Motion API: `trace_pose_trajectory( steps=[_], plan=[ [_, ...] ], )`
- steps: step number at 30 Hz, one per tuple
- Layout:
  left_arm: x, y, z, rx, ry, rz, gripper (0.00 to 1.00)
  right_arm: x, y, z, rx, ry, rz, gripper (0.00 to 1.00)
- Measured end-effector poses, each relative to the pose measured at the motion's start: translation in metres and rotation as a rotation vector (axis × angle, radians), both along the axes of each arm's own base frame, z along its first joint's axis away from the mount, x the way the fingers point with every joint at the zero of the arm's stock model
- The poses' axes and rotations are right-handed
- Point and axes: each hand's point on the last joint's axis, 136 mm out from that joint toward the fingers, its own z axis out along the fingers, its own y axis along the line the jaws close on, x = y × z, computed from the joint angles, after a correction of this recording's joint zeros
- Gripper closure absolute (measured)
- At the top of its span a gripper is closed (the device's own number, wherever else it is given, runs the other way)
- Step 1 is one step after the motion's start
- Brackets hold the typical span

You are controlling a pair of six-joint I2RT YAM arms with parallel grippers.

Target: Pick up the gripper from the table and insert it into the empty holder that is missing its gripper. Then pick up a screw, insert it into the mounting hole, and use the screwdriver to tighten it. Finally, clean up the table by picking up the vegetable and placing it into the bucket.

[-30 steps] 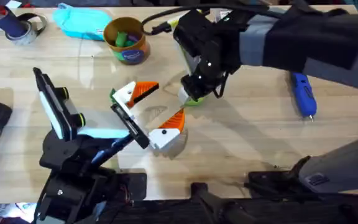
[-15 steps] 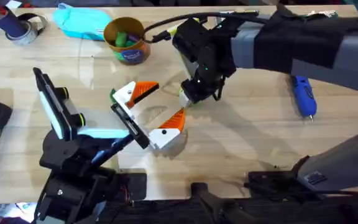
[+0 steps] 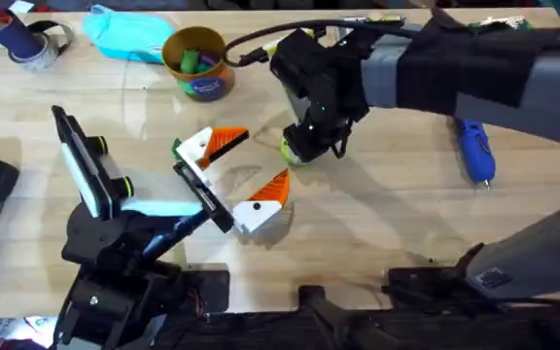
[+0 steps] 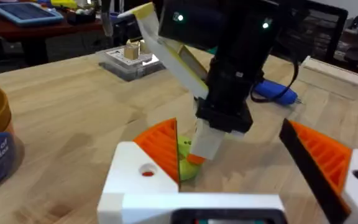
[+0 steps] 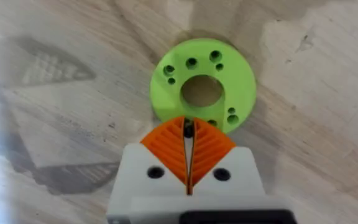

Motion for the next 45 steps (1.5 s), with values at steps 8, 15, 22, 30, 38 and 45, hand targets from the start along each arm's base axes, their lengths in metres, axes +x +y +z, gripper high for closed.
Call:
trace_pose_trajectory(
  steps=[8, 15, 22, 30, 38, 45],
  plan=[
    [0.0, 0.0, 0.0, 0.0, 0.0, 0.0, 0.008, 0.0, 0.0, 0.0, -0.002, 0.001, 0.0, 0.994],
    [0.0, 0.0, 0.0, 0.0, 0.0, 0.0, 0.008, 0.002, -0.012, 0.01, -0.022, 0.025, -0.029, 0.994],
    [0.0, 0.0, 0.0, 0.0, 0.0, 0.0, 0.008, 0.032, -0.003, 0.083, 0.07, -0.085, -0.062, 0.995],
    [0.0, 0.0, 0.0, 0.0, 0.0, 0.0, 0.008, 0.035, 0.038, 0.169, 0.244, -0.19, 0.101, 0.995],
    [0.0, 0.0, 0.0, 0.0, 0.0, 0.0, 0.008, -0.002, 0.076, 0.187, 0.435, -0.089, 0.303, 0.995],
    [0.0, 0.0, 0.0, 0.0, 0.0, 0.0, 0.008, -0.022, 0.105, 0.196, 0.502, -0.11, 0.436, 0.995]
  ],
)
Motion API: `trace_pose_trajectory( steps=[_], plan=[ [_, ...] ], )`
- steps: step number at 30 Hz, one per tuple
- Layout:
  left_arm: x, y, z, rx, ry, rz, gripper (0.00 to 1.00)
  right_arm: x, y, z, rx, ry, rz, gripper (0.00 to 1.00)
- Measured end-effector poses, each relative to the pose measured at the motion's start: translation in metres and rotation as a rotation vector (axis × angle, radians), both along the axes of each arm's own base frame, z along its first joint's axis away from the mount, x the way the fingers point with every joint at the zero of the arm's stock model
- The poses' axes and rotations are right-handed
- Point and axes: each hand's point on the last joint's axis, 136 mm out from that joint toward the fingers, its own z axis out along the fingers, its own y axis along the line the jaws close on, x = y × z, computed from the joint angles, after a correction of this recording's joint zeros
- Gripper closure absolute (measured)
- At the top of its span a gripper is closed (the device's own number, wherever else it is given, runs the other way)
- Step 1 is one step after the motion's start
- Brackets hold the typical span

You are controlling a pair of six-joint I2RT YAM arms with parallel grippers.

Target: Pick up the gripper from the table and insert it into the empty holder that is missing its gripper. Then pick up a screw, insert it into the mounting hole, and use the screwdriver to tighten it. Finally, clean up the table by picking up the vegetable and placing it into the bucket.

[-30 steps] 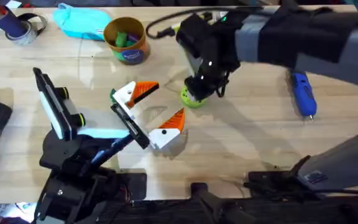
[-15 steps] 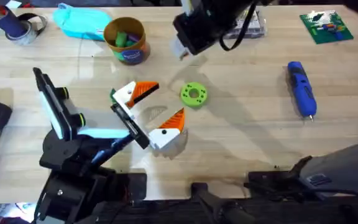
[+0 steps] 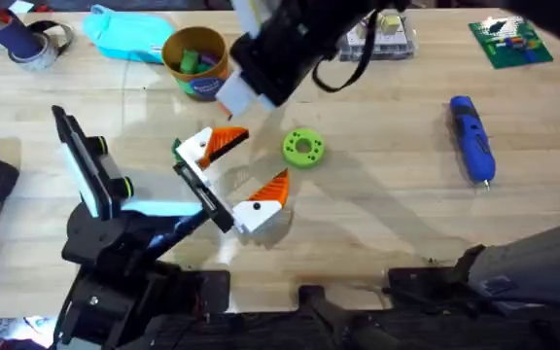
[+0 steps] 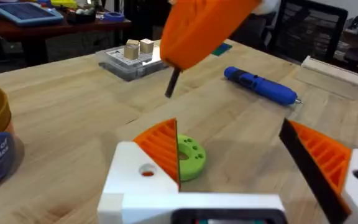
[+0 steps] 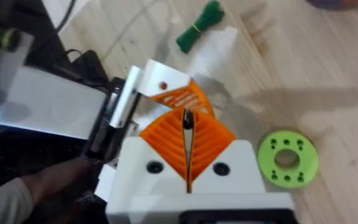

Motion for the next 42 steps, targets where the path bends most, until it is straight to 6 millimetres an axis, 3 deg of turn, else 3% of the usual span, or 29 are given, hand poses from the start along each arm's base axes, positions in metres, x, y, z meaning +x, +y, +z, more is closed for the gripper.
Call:
trace_pose_trajectory(
  steps=[7, 12, 42],
  plan=[
    [0.0, 0.0, 0.0, 0.0, 0.0, 0.0, 0.008, -0.015, 0.03, -0.001, 0.04, -0.03, 0.086, 0.995],
    [0.0, 0.0, 0.0, 0.0, 0.0, 0.0, 0.008, -0.021, 0.04, -0.008, 0.037, -0.023, 0.112, 0.995],
    [0.001, 0.0, 0.0, -0.006, 0.009, 0.005, 0.008, -0.022, 0.044, -0.027, -0.004, -0.002, 0.134, 0.995]
  ],
)
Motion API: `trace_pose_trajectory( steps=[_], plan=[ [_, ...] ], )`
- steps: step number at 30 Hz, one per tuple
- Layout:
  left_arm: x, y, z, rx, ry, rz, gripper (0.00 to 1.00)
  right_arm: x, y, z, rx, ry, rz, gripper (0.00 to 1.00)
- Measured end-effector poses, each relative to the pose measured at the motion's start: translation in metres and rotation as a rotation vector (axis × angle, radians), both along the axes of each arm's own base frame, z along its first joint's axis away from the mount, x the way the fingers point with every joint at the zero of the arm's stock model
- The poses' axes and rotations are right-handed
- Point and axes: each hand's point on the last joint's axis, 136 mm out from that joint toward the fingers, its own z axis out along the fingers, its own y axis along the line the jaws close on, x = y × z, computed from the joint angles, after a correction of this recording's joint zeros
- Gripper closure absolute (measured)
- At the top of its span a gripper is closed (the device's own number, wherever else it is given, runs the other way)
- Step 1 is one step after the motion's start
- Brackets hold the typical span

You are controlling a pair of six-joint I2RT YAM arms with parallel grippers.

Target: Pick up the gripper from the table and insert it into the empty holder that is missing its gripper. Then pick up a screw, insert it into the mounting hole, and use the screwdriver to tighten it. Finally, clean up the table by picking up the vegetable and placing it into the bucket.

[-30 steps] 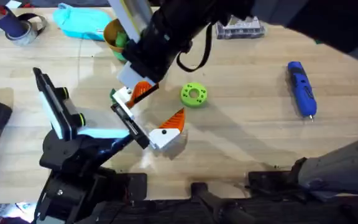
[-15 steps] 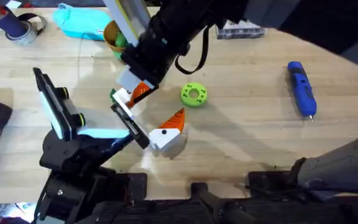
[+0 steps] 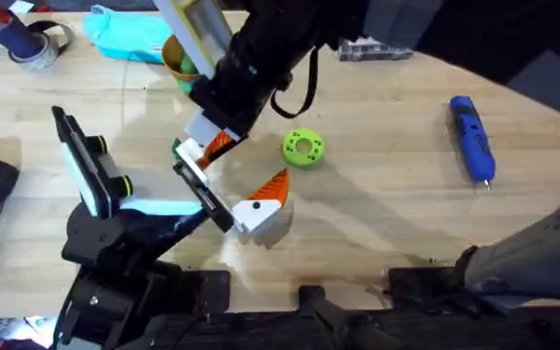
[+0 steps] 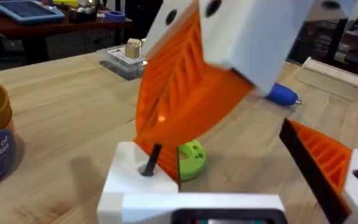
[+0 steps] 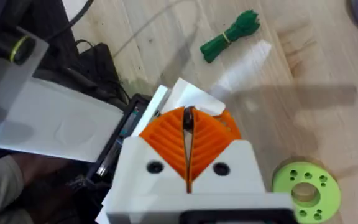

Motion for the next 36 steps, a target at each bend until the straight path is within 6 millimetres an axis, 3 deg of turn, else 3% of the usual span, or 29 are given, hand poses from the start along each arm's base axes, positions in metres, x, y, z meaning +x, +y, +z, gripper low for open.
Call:
trace_pose_trajectory(
  steps=[36],
  plan=[
    [0.0004, 0.0003, 0.0, -0.002, 0.003, 0.003, 0.008, 0.0057, 0.0046, -0.0087, -0.014, -0.022, 0.002, 0.995]
  ],
)
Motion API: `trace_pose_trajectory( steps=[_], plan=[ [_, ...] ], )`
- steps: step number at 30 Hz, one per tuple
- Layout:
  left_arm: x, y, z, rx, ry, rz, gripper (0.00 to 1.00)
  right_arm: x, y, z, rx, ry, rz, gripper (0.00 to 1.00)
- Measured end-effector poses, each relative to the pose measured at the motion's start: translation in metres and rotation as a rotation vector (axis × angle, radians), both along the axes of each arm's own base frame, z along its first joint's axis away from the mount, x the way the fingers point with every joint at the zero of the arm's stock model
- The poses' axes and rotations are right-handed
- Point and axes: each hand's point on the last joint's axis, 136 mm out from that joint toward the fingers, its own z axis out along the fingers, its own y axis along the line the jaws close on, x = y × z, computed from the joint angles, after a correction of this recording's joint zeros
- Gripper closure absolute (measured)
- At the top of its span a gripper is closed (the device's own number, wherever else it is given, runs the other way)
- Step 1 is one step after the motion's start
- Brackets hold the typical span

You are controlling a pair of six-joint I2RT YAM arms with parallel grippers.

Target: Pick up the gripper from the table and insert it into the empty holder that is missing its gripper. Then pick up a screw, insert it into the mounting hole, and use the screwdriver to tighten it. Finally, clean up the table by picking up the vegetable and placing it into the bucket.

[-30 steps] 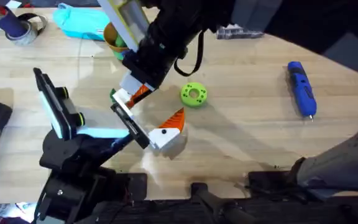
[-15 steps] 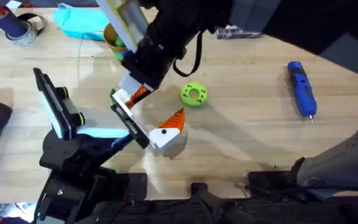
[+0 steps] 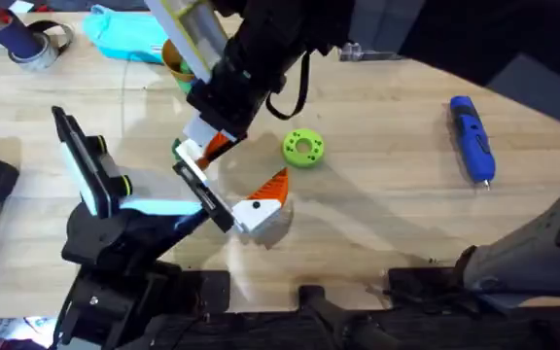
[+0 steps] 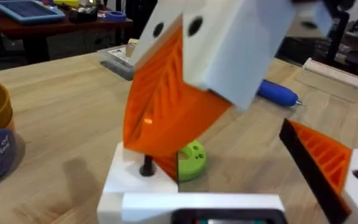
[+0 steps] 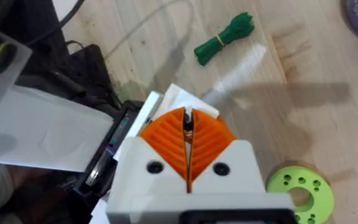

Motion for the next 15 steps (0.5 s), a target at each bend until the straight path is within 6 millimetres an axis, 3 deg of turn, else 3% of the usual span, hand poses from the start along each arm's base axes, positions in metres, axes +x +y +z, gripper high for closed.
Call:
trace_pose_trajectory(
  steps=[15],
  plan=[
    [-0.0003, -0.0003, -0.0001, 0.0, 0.001, -0.003, 0.008, -0.0041, 0.0087, -0.0055, -0.015, -0.033, 0.017, 0.995]
  ],
)
